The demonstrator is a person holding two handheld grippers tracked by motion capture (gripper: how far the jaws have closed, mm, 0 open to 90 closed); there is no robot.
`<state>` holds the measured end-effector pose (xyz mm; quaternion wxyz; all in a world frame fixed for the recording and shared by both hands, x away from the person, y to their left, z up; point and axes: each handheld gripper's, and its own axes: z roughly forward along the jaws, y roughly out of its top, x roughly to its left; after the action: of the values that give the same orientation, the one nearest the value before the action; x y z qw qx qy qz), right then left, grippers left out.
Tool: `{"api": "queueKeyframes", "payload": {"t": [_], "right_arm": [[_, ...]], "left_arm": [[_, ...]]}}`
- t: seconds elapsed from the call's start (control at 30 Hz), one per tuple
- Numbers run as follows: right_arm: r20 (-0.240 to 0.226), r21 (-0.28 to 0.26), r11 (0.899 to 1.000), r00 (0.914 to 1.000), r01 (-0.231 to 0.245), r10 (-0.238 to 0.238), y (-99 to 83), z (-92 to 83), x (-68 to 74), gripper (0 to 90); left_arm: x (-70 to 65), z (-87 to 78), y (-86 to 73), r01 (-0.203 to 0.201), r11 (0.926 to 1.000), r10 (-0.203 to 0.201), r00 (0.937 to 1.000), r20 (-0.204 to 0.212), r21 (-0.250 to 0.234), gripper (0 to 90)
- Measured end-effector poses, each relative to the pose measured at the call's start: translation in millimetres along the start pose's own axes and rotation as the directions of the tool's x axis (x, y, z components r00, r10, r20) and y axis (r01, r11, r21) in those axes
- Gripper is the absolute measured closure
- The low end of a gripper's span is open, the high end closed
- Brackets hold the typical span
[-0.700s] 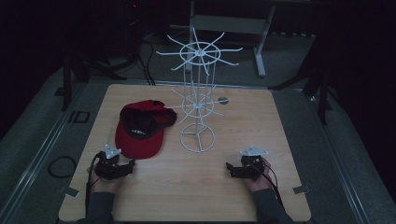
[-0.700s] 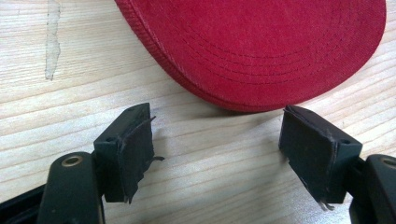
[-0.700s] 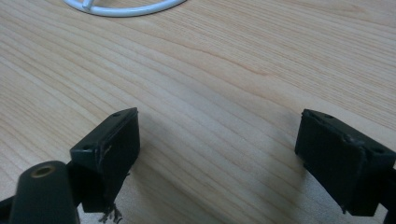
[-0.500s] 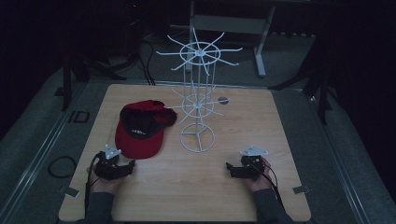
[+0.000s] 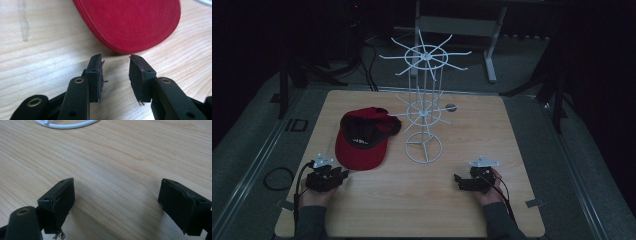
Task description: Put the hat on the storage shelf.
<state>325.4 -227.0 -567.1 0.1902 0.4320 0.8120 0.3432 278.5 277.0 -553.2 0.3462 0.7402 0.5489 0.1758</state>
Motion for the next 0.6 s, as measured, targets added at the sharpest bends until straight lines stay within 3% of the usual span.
{"api": "queueKeyframes", "payload": {"t": [0.2,0.27,0.47,0.6], "right_arm": [[0.0,0.0,1.0,1.0,-0.001,0.001,0.0,0.0,0.1,13.8],[0.0,0.0,1.0,1.0,-0.001,0.001,0.0,0.0,0.1,13.7],[0.0,0.0,1.0,1.0,-0.001,0.001,0.0,0.0,0.0,13.7],[0.0,0.0,1.0,1.0,0.0,0.0,0.0,0.0,0.0,13.7]], "left_arm": [[7.4,-10.0,6.6,0.038,0.9987,-0.038,0.9993,-0.005,-0.033,60.6],[10.4,-11.6,9.3,0.047,0.9983,-0.047,0.9988,0.012,-0.035,60.2],[14.2,-15.0,19.6,0.04,0.9975,-0.037,0.9976,0.058,-0.059,55.4],[16.9,-13.5,28.5,0.042,0.997,-0.038,0.9975,0.06,-0.066,52.2]]}}
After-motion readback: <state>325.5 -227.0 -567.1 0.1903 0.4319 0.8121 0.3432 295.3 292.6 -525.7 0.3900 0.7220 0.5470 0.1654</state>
